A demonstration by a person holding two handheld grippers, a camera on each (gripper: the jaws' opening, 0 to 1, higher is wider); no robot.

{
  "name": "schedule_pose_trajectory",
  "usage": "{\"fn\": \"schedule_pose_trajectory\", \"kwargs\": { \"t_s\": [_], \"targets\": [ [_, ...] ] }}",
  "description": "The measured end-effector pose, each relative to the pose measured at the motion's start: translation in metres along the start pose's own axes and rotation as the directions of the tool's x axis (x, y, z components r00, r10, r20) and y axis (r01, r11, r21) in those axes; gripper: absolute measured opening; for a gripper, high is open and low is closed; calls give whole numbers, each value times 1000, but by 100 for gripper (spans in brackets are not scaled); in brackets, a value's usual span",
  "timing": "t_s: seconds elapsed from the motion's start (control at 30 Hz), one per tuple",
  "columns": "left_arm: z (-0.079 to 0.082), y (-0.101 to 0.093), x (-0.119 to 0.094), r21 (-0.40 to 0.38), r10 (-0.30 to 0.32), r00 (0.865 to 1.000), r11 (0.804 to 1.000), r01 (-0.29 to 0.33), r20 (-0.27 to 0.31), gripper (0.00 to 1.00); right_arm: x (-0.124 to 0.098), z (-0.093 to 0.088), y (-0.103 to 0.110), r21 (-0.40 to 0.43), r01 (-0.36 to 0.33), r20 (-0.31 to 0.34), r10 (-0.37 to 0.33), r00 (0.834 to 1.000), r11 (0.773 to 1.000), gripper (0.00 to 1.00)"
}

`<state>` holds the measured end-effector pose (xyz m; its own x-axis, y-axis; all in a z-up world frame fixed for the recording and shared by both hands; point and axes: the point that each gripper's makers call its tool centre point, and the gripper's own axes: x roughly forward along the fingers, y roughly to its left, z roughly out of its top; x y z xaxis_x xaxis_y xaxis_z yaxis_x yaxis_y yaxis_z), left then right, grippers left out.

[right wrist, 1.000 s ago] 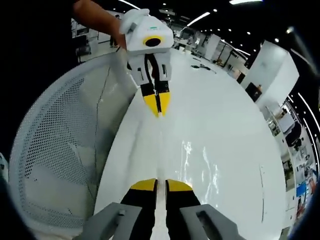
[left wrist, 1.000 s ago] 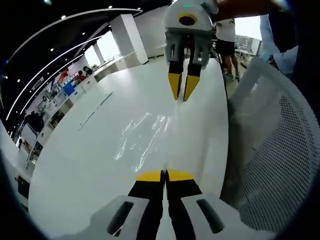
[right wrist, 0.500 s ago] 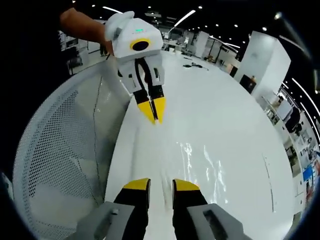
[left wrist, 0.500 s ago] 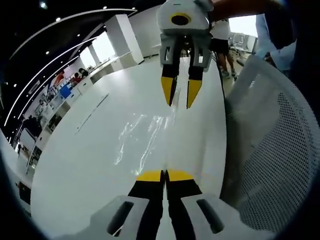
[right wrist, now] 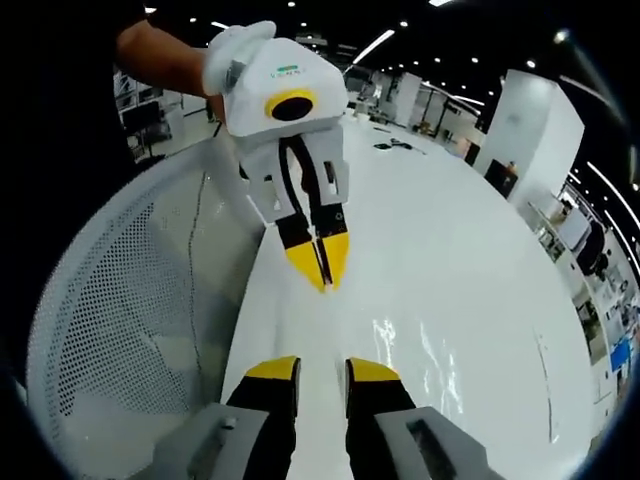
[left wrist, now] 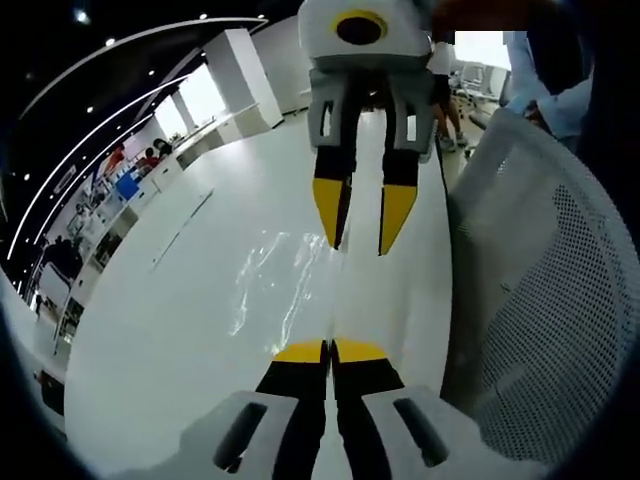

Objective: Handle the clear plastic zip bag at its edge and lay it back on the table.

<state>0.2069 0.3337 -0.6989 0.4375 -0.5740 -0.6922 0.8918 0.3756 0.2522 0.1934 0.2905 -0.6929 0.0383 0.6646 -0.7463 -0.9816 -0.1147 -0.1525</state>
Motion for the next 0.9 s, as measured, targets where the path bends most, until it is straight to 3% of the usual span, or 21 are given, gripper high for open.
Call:
{"fn": "schedule_pose_trajectory", "kwargs": {
  "t_s": [0.3, 0.9],
  "targets": [
    [1, -1, 1, 13, -8, 1000, 1000, 8, -3, 0, 14, 13, 3, 9, -3, 28, 3, 1000, 1000, 14],
    [7, -8, 2, 49, -26, 1000, 998, 26, -3, 0, 29, 23, -2, -28, 18, 28, -17, 999, 999, 9]
  ]
}}
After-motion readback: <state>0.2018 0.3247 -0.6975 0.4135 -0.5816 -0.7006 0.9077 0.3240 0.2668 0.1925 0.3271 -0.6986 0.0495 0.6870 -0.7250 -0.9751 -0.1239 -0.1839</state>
